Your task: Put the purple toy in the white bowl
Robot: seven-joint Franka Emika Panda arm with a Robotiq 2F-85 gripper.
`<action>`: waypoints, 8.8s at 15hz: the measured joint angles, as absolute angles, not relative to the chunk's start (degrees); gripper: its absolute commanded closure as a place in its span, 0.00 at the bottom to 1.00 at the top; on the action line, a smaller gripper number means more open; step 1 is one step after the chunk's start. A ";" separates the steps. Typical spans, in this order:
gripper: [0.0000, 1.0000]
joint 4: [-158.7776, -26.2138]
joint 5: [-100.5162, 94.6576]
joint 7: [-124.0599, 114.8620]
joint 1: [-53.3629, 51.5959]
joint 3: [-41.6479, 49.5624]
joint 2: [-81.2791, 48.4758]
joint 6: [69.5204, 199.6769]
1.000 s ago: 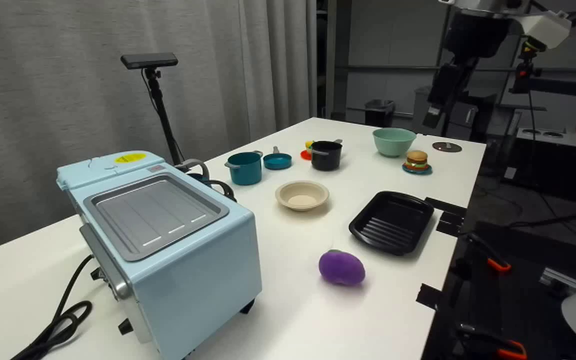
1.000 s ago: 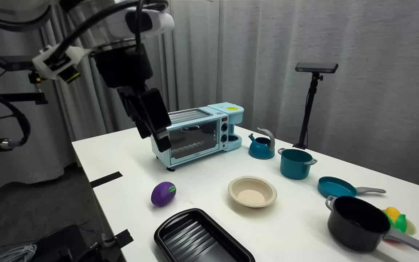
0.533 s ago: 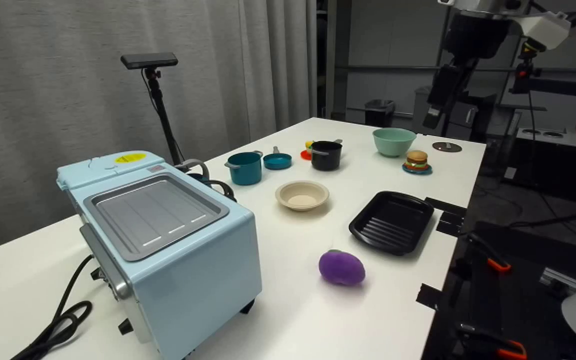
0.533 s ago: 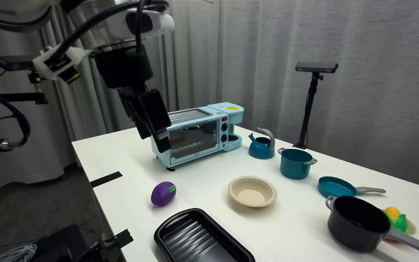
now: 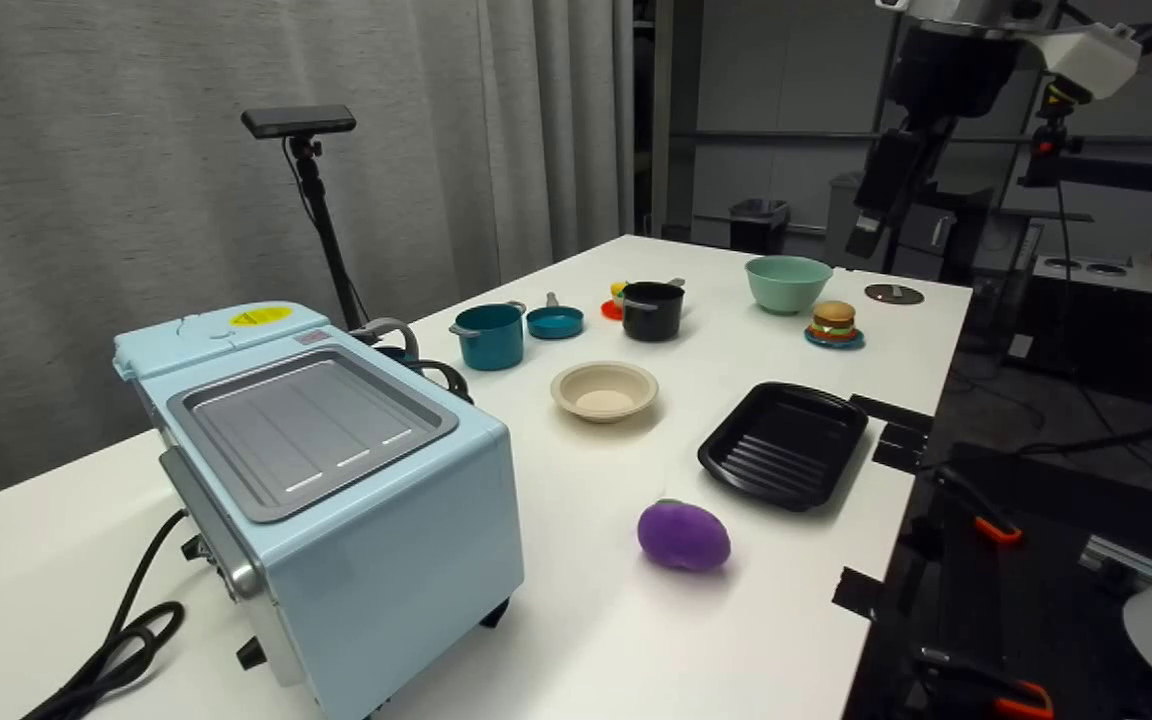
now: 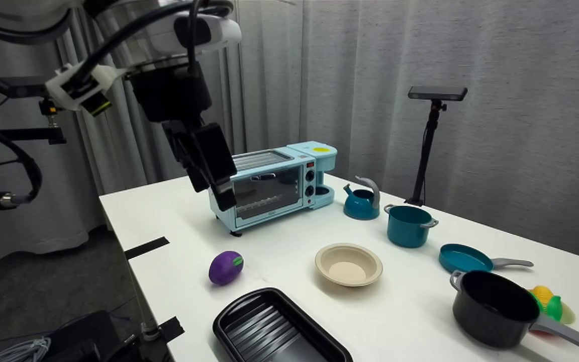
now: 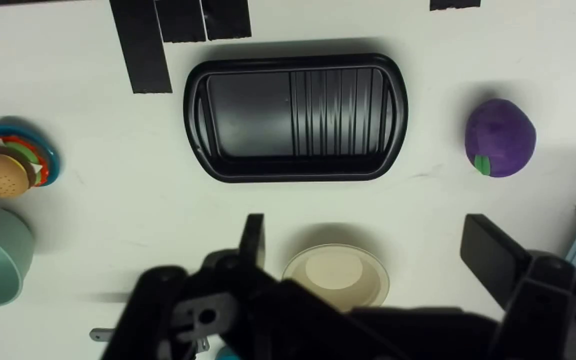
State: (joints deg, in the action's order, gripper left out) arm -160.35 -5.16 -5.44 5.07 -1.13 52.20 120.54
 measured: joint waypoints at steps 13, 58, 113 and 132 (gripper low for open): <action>0.00 -160.04 -3.92 -5.44 4.49 -1.13 50.93 120.57; 0.96 -140.54 0.31 -14.30 -12.10 -1.05 -11.84 164.40; 0.00 -120.30 -12.23 -28.04 -17.19 26.49 -24.04 164.58; 0.00 -120.30 -12.23 -28.04 -17.19 26.49 -24.04 164.58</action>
State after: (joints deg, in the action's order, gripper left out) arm -120.30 -12.23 -28.04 -17.19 26.49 -24.04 164.58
